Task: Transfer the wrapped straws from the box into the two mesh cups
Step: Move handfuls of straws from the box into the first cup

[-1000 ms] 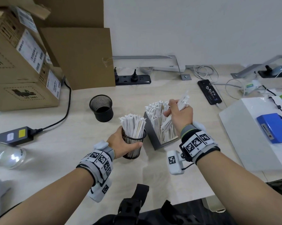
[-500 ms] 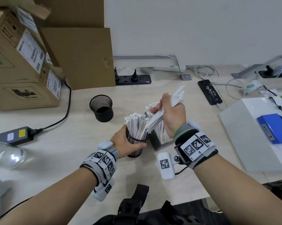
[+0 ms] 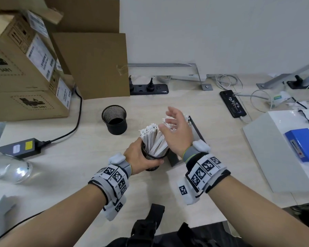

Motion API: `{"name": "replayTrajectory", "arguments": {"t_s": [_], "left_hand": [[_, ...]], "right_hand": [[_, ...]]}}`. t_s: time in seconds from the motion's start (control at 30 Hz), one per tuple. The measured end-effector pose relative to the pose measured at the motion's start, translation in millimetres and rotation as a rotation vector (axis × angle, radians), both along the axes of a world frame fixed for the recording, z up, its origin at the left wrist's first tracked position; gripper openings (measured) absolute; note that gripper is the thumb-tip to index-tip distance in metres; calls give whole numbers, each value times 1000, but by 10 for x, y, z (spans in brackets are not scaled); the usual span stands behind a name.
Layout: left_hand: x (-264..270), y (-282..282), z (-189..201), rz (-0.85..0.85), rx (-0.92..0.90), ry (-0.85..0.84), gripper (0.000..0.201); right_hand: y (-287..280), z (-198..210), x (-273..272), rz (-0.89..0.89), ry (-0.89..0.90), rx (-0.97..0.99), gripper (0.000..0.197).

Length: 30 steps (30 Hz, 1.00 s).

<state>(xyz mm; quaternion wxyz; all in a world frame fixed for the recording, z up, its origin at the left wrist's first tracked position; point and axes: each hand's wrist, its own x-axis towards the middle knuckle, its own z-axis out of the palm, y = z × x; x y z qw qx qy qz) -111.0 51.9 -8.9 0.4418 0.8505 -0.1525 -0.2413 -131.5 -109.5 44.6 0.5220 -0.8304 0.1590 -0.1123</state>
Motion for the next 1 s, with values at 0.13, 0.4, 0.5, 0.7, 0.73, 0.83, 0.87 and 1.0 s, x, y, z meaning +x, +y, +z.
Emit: {"name": "replayTrajectory", "arguments": {"t_s": [0.13, 0.4, 0.5, 0.7, 0.73, 0.83, 0.87, 1.0], "left_hand": [[5, -33, -14, -5, 35, 27, 73], [41, -7, -143, -29, 54, 31, 69], [56, 21, -185, 15, 53, 45, 85], [131, 50, -336, 56, 67, 53, 100], [133, 49, -346, 57, 67, 52, 100], [126, 40, -384, 53, 63, 46, 99], [126, 35, -404, 52, 67, 46, 99], [106, 33, -432, 46, 61, 17, 96]], "right_hand": [[60, -161, -91, 336, 56, -416, 53], [61, -252, -86, 394, 24, -560, 71], [-118, -149, -89, 232, -35, -412, 55], [-803, -1, -156, 236, 618, -733, 30], [-854, 22, -177, 313, 775, -822, 36], [-888, 88, -217, 483, 1019, -987, 50], [-884, 112, -220, 506, 1046, -1017, 51], [-884, 236, -215, 606, 1071, -1163, 54]]}}
